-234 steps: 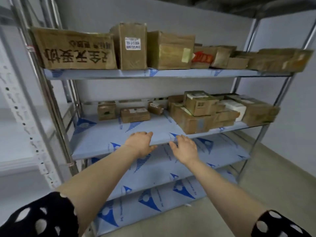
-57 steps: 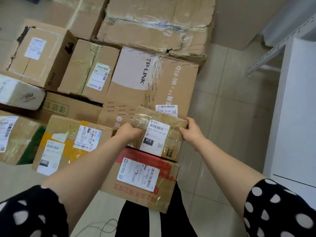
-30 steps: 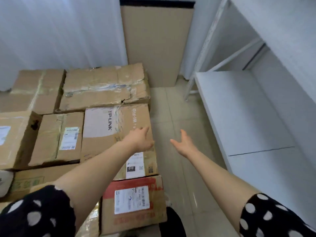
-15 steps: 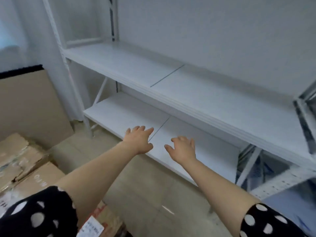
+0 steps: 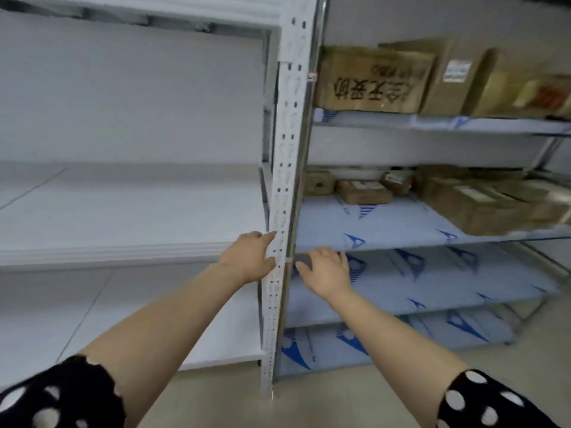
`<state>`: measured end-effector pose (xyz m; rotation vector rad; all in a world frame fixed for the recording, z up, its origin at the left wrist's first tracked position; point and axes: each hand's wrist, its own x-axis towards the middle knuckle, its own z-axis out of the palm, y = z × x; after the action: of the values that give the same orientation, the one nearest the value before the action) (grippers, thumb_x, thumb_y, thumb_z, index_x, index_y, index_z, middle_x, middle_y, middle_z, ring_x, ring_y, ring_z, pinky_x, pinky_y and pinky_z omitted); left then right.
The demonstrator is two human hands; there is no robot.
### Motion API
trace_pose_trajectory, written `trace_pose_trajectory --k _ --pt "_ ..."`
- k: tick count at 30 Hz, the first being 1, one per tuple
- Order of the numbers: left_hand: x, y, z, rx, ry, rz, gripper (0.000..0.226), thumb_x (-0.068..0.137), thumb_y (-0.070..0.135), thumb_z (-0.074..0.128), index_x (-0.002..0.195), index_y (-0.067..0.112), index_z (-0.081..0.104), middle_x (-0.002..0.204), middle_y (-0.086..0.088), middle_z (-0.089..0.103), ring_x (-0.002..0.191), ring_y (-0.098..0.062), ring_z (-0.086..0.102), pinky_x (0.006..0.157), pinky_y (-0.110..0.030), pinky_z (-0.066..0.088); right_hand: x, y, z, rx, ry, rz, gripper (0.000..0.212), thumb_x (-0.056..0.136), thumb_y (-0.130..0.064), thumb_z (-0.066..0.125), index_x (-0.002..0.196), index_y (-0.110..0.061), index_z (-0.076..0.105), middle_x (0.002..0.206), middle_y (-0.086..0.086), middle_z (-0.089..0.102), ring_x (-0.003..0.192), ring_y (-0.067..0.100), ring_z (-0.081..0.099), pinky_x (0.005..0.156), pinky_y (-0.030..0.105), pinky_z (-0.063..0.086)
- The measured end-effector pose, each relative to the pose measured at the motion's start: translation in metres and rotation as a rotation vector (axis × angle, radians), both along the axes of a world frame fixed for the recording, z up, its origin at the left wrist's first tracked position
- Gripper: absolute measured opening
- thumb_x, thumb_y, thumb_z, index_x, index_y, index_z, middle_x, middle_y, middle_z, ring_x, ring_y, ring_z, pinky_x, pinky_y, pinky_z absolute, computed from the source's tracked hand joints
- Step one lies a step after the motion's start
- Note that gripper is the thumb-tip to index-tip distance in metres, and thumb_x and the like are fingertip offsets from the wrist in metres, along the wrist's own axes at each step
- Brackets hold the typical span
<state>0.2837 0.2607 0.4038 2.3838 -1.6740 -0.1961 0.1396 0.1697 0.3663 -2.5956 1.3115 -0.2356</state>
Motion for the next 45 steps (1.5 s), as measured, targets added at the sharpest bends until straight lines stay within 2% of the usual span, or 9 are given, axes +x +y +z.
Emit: trace_pose_trajectory --k 5,12,16,25,29,34,38,41,45 --pt "-0.096 -0.111 0.001 0.012 -0.018 -0.121 0.064 0.096 0.032 0.048 0.152 0.019 0.020 0.150 -0.010 0.033 0.137 -0.028 0.032 0.107 -0.036 0.034 -0.111 -0.095 0.013 -0.040 -0.014 -0.143 0.045 0.097 -0.041 0.042 0.131 -0.013 0.049 0.139 0.008 0.046 0.134 0.024 0.033 0.116 0.039 0.016" --pt "-0.191 -0.238 0.000 0.033 -0.030 -0.284 0.064 0.096 0.034 0.050 0.151 0.019 0.022 0.148 -0.011 0.036 0.134 -0.029 0.036 0.107 -0.038 0.036 -0.218 -0.193 0.018 -0.009 -0.038 -0.308 0.050 0.098 -0.041 0.042 0.139 -0.013 0.043 0.144 0.008 0.042 0.136 0.025 0.034 0.116 0.040 0.019" --pt "-0.226 -0.301 -0.002 0.042 -0.067 -0.368 0.064 0.096 0.037 0.048 0.151 0.021 0.020 0.149 -0.010 0.035 0.134 -0.030 0.036 0.106 -0.042 0.038 -0.258 -0.241 0.015 0.022 -0.076 -0.386 0.052 0.098 -0.040 0.042 0.143 -0.013 0.040 0.148 0.010 0.038 0.137 0.027 0.033 0.114 0.039 0.023" --pt "-0.272 -0.456 -0.008 0.035 -0.061 -0.496 0.064 0.097 0.037 0.047 0.152 0.020 0.020 0.148 -0.010 0.036 0.134 -0.028 0.037 0.107 -0.035 0.035 -0.307 -0.364 0.016 0.066 -0.057 -0.505 0.048 0.100 -0.036 0.041 0.140 -0.008 0.040 0.142 0.014 0.040 0.131 0.030 0.039 0.107 0.037 0.031" --pt "-0.288 -0.531 -0.007 0.031 -0.043 -0.533 0.060 0.096 0.038 0.049 0.149 0.018 0.028 0.144 -0.012 0.041 0.131 -0.028 0.040 0.105 -0.035 0.038 -0.321 -0.437 0.016 0.065 -0.065 -0.585 0.044 0.099 -0.035 0.042 0.133 -0.007 0.047 0.136 0.015 0.044 0.124 0.032 0.044 0.100 0.035 0.035" --pt "-0.307 -0.595 -0.020 0.029 -0.012 -0.545 0.048 0.094 0.037 0.051 0.138 0.021 0.041 0.134 -0.012 0.050 0.123 -0.029 0.048 0.096 -0.037 0.044 -0.339 -0.497 0.007 0.113 -0.098 -0.625 0.046 0.099 -0.033 0.042 0.135 -0.005 0.045 0.140 0.016 0.041 0.128 0.032 0.041 0.104 0.036 0.035" --pt "-0.333 -0.632 -0.031 0.052 -0.015 -0.581 0.054 0.094 0.031 0.051 0.145 0.026 0.033 0.137 -0.015 0.046 0.125 -0.032 0.047 0.096 -0.036 0.044 -0.361 -0.542 -0.002 0.137 -0.120 -0.613 0.045 0.100 -0.029 0.041 0.138 -0.005 0.039 0.140 0.017 0.039 0.129 0.033 0.040 0.103 0.038 0.036" --pt "-0.353 -0.658 -0.040 0.063 -0.027 -0.531 0.060 0.093 0.021 0.054 0.146 0.026 0.028 0.131 -0.018 0.046 0.118 -0.033 0.051 0.092 -0.040 0.048 -0.378 -0.582 -0.007 0.170 -0.194 -0.609 0.043 0.100 -0.023 0.039 0.137 -0.001 0.037 0.138 0.020 0.040 0.126 0.035 0.042 0.097 0.037 0.038" --pt "-0.374 -0.683 -0.049 0.100 0.068 -0.337 0.068 0.092 0.027 0.058 0.148 0.018 0.021 0.143 -0.021 0.027 0.113 -0.036 0.054 0.092 -0.038 0.046 -0.399 -0.633 -0.017 0.215 -0.310 -0.608 0.041 0.100 -0.025 0.041 0.131 0.000 0.038 0.132 0.022 0.043 0.120 0.037 0.046 0.095 0.043 0.041"
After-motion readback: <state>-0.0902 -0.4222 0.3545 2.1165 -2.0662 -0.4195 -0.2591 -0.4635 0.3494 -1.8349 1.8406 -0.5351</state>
